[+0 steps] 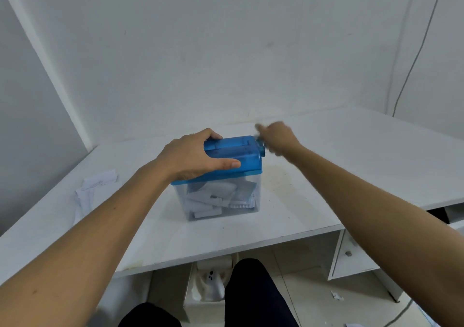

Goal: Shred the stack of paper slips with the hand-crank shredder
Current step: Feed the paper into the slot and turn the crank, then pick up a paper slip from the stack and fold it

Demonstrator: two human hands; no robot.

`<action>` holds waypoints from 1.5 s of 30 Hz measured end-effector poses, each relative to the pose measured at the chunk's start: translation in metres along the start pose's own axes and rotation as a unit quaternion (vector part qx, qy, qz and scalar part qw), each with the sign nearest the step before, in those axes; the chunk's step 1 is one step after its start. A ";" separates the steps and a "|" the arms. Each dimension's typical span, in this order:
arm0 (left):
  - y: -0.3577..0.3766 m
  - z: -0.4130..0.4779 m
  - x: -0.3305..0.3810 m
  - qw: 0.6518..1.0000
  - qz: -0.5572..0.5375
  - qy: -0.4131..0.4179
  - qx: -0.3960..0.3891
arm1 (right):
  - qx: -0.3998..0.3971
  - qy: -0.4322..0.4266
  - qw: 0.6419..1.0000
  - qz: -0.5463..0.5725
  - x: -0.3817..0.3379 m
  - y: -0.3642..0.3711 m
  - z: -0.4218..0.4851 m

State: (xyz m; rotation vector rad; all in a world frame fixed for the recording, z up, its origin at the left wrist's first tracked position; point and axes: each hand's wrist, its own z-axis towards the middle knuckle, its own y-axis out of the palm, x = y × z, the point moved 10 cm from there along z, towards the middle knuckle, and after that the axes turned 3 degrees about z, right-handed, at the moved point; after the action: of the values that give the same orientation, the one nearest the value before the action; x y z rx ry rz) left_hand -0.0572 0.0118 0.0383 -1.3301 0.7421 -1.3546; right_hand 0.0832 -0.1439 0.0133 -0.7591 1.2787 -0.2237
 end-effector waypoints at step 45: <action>-0.012 -0.146 -0.262 0.904 -0.038 -0.383 0.188 | 0.119 -0.389 0.894 0.188 -0.146 0.045 -0.139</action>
State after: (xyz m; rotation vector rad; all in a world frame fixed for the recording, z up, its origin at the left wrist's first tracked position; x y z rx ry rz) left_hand -0.2434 0.2272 -0.0579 -1.4219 -0.1081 -0.8466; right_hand -0.1005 -0.0839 0.0863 -0.3097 0.5883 0.2263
